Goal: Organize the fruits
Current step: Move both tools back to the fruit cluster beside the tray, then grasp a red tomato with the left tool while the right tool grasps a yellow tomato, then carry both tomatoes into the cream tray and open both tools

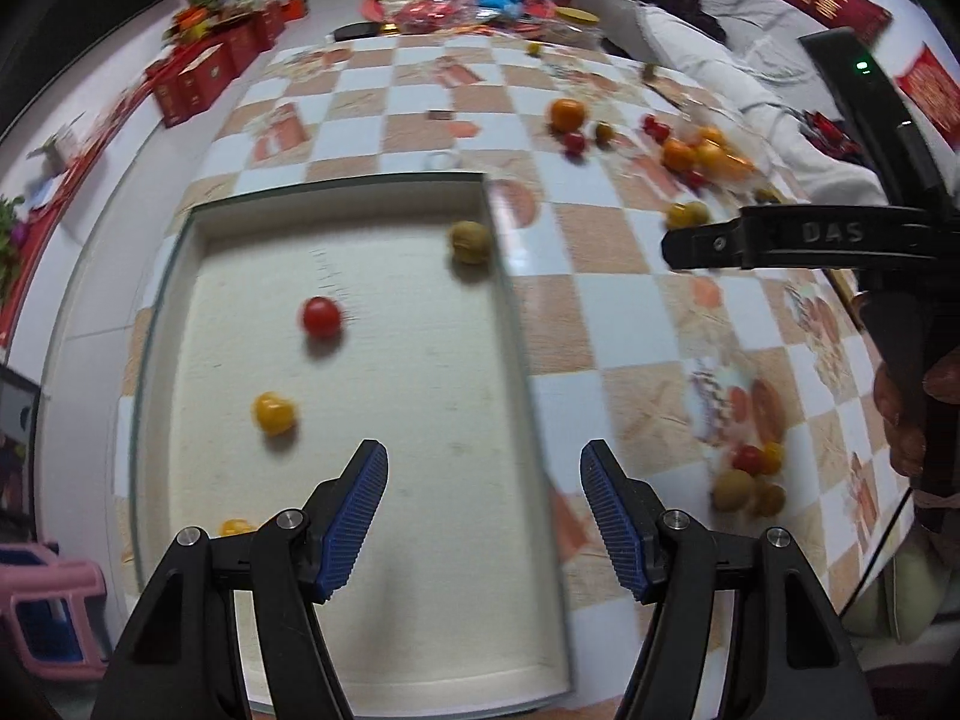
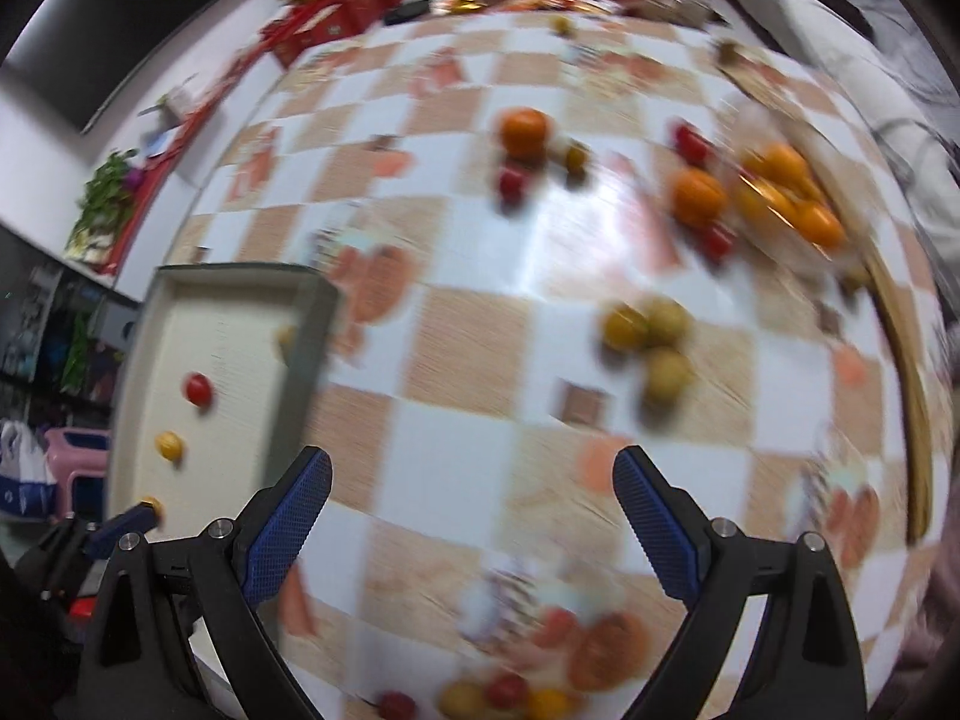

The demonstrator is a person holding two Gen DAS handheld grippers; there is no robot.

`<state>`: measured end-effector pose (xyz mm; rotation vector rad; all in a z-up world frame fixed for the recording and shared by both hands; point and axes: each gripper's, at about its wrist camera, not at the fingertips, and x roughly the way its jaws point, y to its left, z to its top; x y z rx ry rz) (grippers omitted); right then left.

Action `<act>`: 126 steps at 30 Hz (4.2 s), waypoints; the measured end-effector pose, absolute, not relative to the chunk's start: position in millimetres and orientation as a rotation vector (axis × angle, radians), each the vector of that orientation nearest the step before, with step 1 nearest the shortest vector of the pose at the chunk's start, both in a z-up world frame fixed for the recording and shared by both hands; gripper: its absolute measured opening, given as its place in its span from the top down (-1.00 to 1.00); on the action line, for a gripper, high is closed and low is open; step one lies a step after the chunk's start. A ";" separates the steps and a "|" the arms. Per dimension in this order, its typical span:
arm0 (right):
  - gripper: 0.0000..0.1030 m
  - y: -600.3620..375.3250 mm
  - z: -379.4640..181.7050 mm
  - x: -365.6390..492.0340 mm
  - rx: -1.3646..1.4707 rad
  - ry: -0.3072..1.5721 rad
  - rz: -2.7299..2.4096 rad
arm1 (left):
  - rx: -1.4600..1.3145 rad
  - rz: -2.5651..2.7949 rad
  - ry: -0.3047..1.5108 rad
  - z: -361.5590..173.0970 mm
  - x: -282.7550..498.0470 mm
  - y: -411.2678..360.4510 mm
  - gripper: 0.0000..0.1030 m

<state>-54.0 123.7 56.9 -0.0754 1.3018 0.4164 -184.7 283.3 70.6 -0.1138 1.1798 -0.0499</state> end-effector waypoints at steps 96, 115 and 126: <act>0.55 107.6 67.8 -112.4 -0.068 1.370 0.616 | -0.180 -0.126 1.190 76.1 -185.1 264.0 0.59; 0.55 256.0 45.0 -90.4 -0.183 1.373 0.778 | -0.237 0.267 1.145 43.7 -136.8 420.5 0.59; 0.53 282.0 23.1 -102.9 -0.358 1.354 0.764 | -0.212 0.272 1.179 26.8 -123.8 421.7 0.58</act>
